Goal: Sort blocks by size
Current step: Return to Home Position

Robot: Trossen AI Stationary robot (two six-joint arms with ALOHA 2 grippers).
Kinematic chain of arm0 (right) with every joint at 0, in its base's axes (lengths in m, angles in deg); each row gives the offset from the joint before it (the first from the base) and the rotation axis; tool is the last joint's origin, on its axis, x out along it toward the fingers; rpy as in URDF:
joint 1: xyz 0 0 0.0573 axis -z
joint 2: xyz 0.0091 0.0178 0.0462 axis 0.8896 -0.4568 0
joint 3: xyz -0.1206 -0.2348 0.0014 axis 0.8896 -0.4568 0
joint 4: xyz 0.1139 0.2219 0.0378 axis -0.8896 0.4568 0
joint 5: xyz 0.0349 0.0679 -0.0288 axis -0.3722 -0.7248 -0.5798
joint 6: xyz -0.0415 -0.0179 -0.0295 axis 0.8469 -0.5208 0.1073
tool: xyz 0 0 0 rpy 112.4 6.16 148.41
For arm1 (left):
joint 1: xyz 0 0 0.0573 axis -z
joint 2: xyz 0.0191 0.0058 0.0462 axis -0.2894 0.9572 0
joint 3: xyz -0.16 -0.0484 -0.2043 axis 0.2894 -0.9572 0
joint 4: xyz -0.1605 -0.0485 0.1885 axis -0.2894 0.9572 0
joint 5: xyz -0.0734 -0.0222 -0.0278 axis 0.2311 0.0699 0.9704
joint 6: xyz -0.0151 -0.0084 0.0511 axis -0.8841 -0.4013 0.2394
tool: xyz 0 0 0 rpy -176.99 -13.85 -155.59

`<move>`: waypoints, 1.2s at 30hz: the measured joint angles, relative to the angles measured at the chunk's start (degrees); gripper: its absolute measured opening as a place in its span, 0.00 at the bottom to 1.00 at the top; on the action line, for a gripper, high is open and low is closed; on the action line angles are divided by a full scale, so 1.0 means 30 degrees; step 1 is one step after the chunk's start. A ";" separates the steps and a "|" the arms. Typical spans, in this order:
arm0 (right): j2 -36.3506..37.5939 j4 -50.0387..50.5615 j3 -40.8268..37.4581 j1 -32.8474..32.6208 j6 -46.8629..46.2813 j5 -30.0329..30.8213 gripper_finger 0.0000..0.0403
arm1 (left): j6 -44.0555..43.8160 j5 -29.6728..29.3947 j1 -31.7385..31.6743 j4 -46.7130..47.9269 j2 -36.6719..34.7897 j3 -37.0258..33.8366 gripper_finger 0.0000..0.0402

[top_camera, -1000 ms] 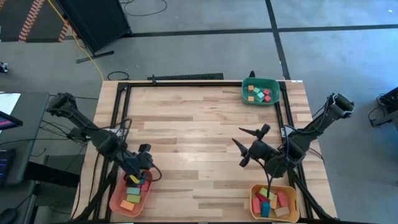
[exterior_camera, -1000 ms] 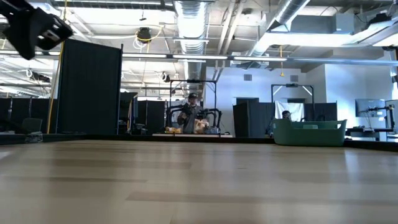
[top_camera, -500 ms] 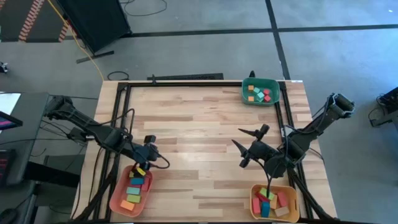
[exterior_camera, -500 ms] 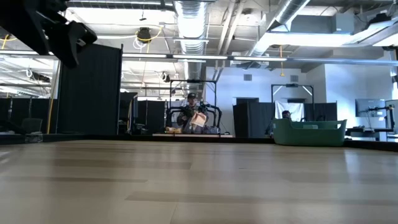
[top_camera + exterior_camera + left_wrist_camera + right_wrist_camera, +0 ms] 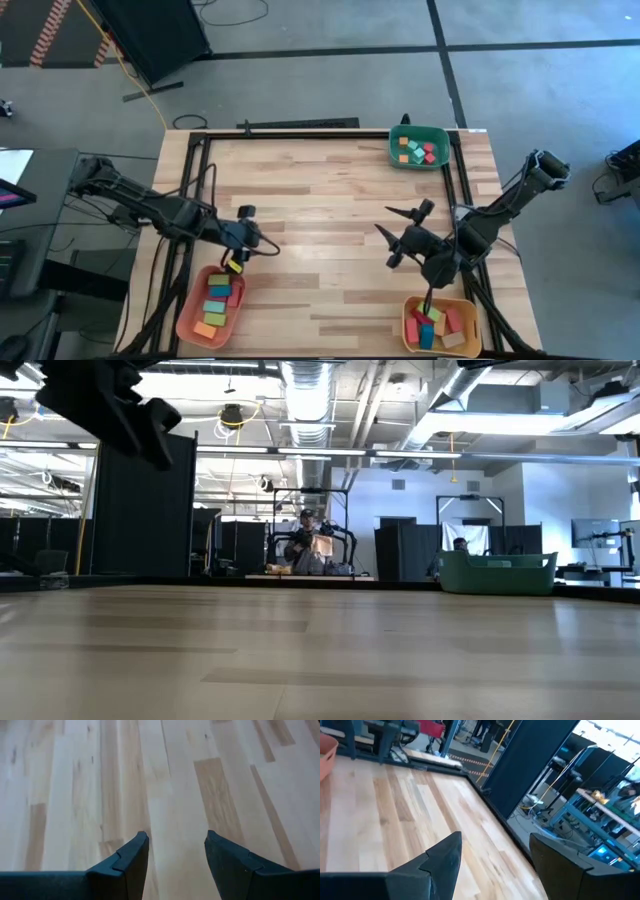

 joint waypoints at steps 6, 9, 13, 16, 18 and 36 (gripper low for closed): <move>0.0007 0.1644 -0.0263 0.0000 -0.1959 -0.0491 0.66 | 0.1164 -0.0019 -0.0618 -0.0797 0.0003 0.0000 0.46; 0.0000 0.1608 -0.1191 0.0000 -0.2009 -0.0603 0.66 | 0.1699 -0.0054 -0.0945 -0.1038 0.0000 0.0000 0.46; 0.0006 0.0930 -0.2728 0.0471 -0.2042 -0.0605 0.66 | 0.2534 -0.0137 -0.1393 -0.1728 0.0000 -0.0007 0.46; -0.0002 0.0608 -0.3552 0.1026 -0.2052 -0.0603 0.66 | 0.3270 -0.0144 -0.1738 -0.2206 0.0000 -0.0015 0.46; 0.0052 0.0683 -0.3910 0.1379 -0.2020 -0.0644 0.66 | 0.3715 -0.0144 -0.2008 -0.2427 0.0000 -0.0022 0.46; 0.8462 0.2116 -0.5941 0.1087 0.0990 -0.2766 0.66 | 0.6516 0.2119 -0.5346 -0.5996 0.0007 -0.0659 0.46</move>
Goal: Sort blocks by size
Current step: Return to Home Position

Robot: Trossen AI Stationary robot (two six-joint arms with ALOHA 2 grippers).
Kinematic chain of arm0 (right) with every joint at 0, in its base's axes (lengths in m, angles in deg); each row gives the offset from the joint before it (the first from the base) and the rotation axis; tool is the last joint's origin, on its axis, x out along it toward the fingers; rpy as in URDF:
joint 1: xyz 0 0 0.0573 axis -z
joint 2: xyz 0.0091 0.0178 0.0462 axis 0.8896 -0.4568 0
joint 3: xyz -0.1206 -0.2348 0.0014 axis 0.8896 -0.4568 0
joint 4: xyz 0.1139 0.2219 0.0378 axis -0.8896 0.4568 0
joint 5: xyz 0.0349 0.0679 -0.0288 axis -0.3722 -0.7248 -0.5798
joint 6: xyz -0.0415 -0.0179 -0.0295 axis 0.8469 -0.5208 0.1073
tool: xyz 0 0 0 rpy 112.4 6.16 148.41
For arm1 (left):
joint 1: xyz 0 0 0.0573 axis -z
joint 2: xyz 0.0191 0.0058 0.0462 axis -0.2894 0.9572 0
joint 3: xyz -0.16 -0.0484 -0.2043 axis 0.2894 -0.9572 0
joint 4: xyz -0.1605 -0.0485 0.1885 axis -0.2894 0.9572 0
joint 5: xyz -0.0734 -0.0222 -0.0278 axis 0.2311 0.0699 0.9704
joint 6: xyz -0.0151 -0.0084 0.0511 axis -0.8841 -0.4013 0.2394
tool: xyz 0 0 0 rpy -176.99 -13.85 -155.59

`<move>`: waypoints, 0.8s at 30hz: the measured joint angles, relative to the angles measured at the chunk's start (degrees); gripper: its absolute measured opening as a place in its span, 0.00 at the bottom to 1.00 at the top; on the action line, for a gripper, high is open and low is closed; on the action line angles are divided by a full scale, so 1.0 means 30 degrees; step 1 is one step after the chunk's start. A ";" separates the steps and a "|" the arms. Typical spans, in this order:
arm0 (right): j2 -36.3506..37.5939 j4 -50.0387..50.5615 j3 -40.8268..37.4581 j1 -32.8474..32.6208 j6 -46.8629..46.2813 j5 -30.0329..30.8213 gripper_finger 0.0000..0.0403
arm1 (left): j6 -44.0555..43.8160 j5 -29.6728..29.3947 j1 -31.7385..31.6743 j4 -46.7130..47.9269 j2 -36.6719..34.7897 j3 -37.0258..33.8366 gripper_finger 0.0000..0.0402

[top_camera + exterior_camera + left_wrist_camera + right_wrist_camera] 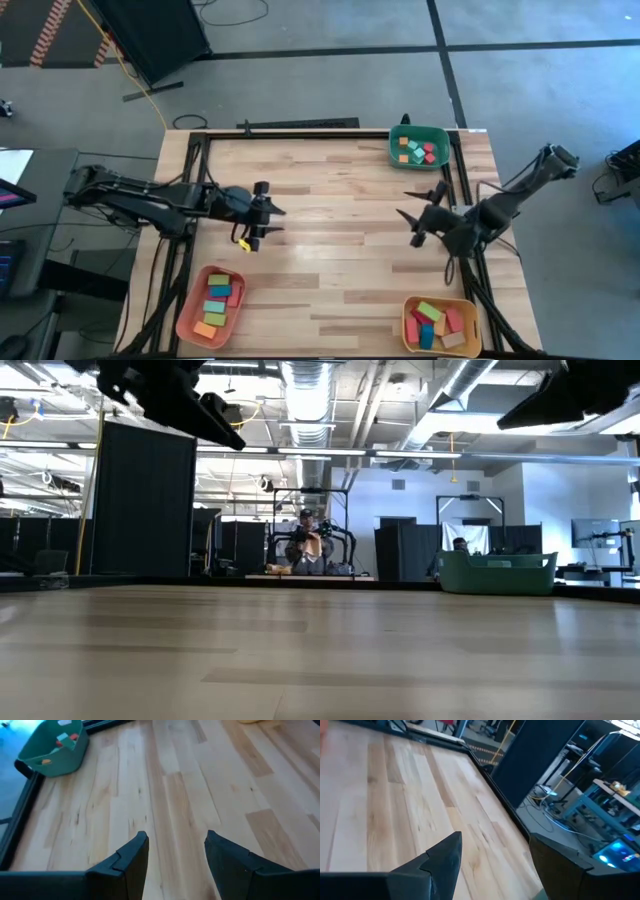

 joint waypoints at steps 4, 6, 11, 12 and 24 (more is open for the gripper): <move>0.2387 -0.1311 -0.2206 -0.0038 0.0095 -0.0018 0.66 | 0.0171 0.1267 -0.1139 -0.1940 0.0015 -0.1393 0.46; 0.3570 -0.2217 -0.3274 -0.0031 0.0511 -0.0018 0.66 | 0.0177 0.1835 -0.1762 -0.2751 0.0015 -0.1962 0.46; 0.6585 -0.5158 -0.5047 0.0013 0.3141 -0.0528 0.66 | 0.0123 0.3341 -0.3155 -0.4493 0.0015 -0.2663 0.46; 0.7165 -0.5650 -0.5254 0.0013 0.3791 -0.0621 0.66 | 0.0116 0.3681 -0.3398 -0.4872 0.0015 -0.2785 0.46; 1.3318 -0.8586 -0.7004 0.0027 0.8210 -0.2424 0.66 | 0.0319 0.6541 -0.5161 -0.6362 0.0007 -0.3195 0.46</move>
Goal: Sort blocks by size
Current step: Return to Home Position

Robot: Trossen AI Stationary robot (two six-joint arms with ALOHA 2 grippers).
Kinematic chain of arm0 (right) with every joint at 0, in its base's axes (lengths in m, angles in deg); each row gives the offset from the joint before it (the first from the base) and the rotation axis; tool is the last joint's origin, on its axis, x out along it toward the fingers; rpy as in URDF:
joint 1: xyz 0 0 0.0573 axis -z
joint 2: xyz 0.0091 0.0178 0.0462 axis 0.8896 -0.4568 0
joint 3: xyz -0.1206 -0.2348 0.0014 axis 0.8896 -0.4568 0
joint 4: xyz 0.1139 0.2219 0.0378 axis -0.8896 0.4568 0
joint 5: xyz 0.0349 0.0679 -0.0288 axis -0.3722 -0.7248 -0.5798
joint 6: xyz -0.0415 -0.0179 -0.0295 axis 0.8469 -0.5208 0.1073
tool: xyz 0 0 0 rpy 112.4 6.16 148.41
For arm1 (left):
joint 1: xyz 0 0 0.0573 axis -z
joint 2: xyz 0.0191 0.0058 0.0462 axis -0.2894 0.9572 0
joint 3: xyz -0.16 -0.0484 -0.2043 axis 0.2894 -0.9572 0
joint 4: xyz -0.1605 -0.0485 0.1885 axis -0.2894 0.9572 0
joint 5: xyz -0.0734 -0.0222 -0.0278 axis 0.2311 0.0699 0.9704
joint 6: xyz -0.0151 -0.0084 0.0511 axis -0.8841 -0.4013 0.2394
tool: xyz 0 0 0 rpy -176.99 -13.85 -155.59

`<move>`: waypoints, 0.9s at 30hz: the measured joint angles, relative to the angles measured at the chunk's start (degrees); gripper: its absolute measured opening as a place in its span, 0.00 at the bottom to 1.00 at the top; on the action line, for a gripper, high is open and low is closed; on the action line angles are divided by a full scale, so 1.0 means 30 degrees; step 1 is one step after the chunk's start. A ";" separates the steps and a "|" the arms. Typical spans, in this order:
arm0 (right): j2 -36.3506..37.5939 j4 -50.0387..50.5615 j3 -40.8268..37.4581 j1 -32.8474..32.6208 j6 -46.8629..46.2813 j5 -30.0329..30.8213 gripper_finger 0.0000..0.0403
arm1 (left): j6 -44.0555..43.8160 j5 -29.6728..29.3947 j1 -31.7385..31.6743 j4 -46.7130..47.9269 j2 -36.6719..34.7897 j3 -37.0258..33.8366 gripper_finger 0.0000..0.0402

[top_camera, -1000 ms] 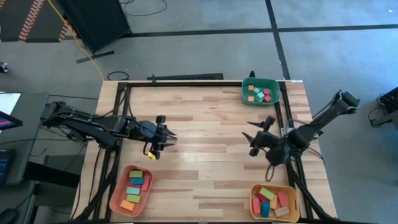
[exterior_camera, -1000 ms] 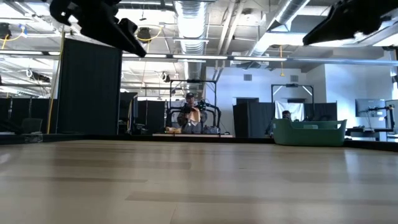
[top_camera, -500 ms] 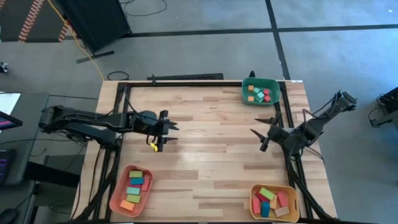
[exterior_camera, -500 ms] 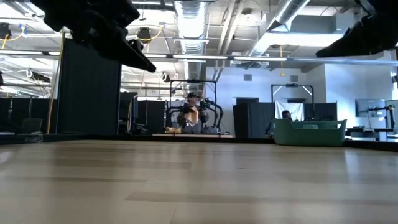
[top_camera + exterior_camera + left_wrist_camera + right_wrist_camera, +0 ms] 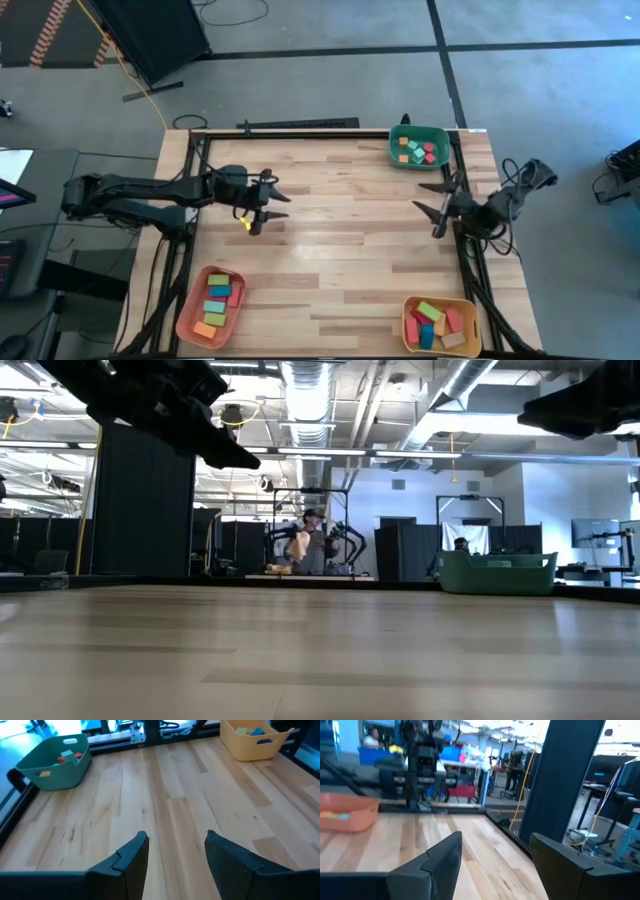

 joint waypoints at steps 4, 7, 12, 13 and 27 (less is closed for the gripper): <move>0.1390 -0.1120 -0.0884 0.0070 0.0898 -0.0047 0.66 | 0.0471 0.0396 -0.0237 -0.0026 0.0000 0.0000 0.46; 0.1375 -0.1528 -0.1267 0.0571 0.1177 -0.0049 0.66 | 0.0528 0.0695 -0.0422 0.0007 0.0000 0.0000 0.46; 0.1388 -0.1554 -0.1988 0.1841 0.0538 -0.0090 0.66 | -0.0057 0.0812 -0.0904 -0.2041 -0.0029 -0.1237 0.46; 0.1383 -0.1529 -0.2161 0.2060 0.0318 -0.0277 0.66 | -0.0410 0.0813 -0.1141 -0.2906 -0.0022 -0.1826 0.46; 0.1389 -0.1506 -0.2605 0.3806 -0.0332 -0.1415 0.66 | -0.2565 0.0796 -0.2851 -0.7301 -0.2500 -0.6051 0.46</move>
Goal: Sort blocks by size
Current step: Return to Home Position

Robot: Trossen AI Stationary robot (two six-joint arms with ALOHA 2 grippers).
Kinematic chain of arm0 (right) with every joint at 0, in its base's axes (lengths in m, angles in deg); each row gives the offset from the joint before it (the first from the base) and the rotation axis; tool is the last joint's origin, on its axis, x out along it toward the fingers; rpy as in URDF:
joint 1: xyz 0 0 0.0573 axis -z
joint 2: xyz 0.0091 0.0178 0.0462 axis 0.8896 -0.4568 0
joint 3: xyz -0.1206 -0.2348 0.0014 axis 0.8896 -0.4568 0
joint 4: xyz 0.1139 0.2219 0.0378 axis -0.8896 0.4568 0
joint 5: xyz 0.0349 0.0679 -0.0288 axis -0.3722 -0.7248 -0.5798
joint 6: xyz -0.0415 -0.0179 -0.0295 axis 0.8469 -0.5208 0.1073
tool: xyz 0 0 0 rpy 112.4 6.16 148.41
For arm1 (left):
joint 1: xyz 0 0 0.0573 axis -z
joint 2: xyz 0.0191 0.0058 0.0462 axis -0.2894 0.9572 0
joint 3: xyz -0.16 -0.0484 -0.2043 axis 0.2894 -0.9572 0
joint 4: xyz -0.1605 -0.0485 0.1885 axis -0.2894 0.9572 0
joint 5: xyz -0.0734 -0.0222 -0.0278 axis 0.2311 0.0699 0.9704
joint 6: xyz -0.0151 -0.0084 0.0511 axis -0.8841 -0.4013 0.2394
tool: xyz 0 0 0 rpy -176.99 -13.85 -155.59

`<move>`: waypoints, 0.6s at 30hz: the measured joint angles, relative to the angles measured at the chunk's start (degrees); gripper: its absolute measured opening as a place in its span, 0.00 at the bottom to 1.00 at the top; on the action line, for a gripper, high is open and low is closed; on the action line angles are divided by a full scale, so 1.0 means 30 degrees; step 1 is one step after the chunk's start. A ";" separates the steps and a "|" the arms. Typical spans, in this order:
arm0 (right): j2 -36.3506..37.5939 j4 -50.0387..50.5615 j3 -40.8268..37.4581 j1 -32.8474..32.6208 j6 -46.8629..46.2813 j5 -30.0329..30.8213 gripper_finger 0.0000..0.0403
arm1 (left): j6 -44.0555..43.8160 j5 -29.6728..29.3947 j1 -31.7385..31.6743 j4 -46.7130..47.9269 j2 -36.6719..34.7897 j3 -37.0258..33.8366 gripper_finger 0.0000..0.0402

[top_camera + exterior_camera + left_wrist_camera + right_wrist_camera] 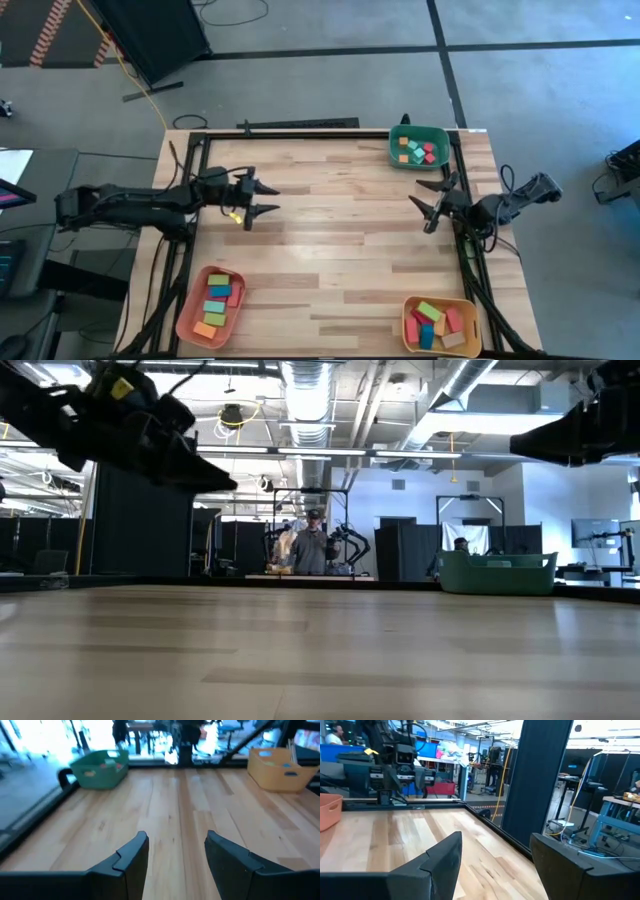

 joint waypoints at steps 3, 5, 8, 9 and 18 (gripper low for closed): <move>0.0000 -0.0012 0.0000 0.0270 -0.0004 -0.0047 0.66 | -0.0078 -0.0041 -0.0344 0.0098 -0.1631 -0.0670 0.46; 0.0000 -0.0012 0.0000 0.0348 -0.0004 -0.0089 0.66 | -0.0291 -0.0308 -0.0666 0.0505 -0.2895 -0.1297 0.46; 0.0000 -0.0033 0.0000 0.0361 0.0029 -0.0121 0.66 | -0.0891 -0.0726 -0.1088 0.0626 -0.4586 -0.2371 0.46; 0.0000 -0.0099 0.0000 0.0361 0.0086 -0.0115 0.66 | -0.1123 -0.0790 -0.1201 0.0773 -0.5146 -0.2698 0.46; 0.0000 -0.0831 0.0000 0.0726 0.0539 -0.0114 0.66 | -0.1996 -0.1197 -0.1910 0.3044 -0.9432 -0.4338 0.46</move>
